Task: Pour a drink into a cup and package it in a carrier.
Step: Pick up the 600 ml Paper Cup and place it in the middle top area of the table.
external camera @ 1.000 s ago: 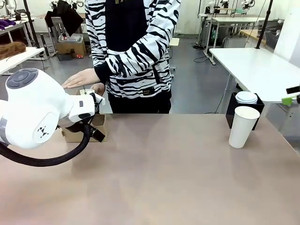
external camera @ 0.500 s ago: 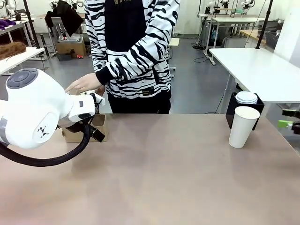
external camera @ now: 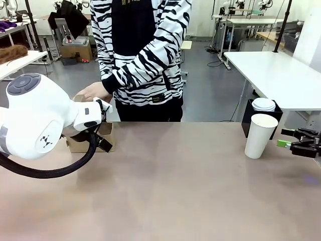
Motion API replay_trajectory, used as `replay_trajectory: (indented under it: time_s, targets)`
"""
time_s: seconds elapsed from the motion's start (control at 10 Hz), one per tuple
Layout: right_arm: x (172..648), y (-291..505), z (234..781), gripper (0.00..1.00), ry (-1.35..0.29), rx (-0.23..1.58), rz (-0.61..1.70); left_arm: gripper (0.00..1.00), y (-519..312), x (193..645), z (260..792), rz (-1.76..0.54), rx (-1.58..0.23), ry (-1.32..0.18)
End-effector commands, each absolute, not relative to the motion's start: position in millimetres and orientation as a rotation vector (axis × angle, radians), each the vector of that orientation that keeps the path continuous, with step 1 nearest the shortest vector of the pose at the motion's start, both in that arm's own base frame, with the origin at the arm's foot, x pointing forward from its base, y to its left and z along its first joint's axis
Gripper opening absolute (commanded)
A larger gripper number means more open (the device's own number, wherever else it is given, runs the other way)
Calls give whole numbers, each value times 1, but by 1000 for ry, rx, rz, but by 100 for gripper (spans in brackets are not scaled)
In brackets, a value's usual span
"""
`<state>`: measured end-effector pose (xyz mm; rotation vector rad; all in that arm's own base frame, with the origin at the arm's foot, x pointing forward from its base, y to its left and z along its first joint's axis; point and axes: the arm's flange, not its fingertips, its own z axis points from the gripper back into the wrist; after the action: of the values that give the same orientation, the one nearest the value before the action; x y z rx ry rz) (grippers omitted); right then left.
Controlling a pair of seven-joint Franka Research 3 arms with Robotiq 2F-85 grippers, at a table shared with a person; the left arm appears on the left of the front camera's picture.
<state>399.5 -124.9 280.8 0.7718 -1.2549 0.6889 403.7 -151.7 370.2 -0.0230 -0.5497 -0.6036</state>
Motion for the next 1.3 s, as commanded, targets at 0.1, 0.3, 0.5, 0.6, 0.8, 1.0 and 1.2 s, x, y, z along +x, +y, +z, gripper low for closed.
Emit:
replay_trajectory:
  time_s: [0.1, 0.3, 0.5, 0.6, 0.8, 1.0, 1.2]
  targets:
    - [394, -130, 287, 100, -1269, 768, 677, 100, -152, 403, 370, -604, -25, -550]
    - [407, -124, 276, 100, -1281, 779, 696, 100, -152, 403, 370, -604, -25, -550]
    - [414, -120, 267, 100, -1314, 762, 724, 100, -152, 403, 370, -604, -25, -550]
    - [420, -119, 262, 100, -1326, 753, 731, 100, -152, 403, 370, -604, -25, -550]
    - [430, -114, 252, 100, -1357, 743, 746, 100, -152, 403, 370, -604, -25, -550]
    - [440, -109, 246, 100, -1374, 751, 730, 100, -152, 403, 370, -604, -25, -550]
    - [448, -103, 239, 100, -1370, 770, 727, 100, -152, 403, 370, -604, -25, -550]
